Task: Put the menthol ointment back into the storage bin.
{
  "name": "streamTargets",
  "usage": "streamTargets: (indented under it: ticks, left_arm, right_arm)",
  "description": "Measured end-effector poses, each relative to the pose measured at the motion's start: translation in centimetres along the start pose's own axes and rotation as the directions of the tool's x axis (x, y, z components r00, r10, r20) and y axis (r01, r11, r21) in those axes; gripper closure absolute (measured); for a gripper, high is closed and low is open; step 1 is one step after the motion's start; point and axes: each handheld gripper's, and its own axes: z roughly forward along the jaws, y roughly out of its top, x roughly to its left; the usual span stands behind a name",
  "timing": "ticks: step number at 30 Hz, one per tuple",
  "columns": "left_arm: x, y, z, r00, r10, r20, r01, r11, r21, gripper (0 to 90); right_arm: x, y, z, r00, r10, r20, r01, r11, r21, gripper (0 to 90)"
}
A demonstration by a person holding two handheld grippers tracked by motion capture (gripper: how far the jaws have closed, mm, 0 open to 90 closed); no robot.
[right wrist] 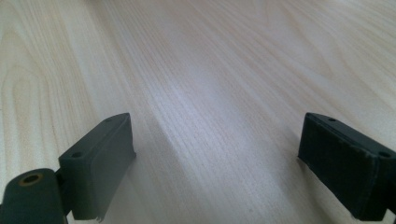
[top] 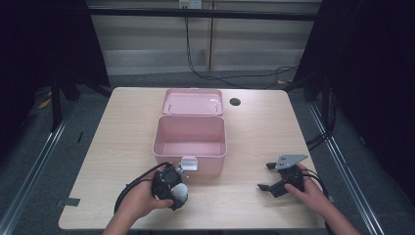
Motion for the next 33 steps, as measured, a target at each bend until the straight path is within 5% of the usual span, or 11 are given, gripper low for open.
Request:
streamTargets:
  ticks: [14,18,27,33]
  left_arm:
    - [-0.1,2.2,-0.8,0.9998,0.015,-0.012,-0.015,0.9996,0.022,39.4]
    - [-0.1,2.6,-0.9,0.9999,-0.015,-0.006,0.015,0.9986,0.05,49.9]
    - [-0.1,3.0,-2.8,0.9963,-0.084,0.02,0.082,0.9936,0.078,50.2]
    - [0.0,3.3,-4.5,0.9952,-0.094,0.026,0.092,0.9919,0.088,50.2]
  right_arm:
    - [0.0,0.0,0.0,1.0,0.0,0.0,0.0,1.0,0.0,9.9]
    - [0.0,0.0,0.0,1.0,0.001,-0.001,-0.001,1.0,0.0,9.9]
    - [0.0,0.0,0.0,1.0,-0.001,-0.001,0.001,1.0,0.0,9.9]
    - [0.0,0.0,0.0,1.0,0.0,0.0,0.0,1.0,0.0,9.9]
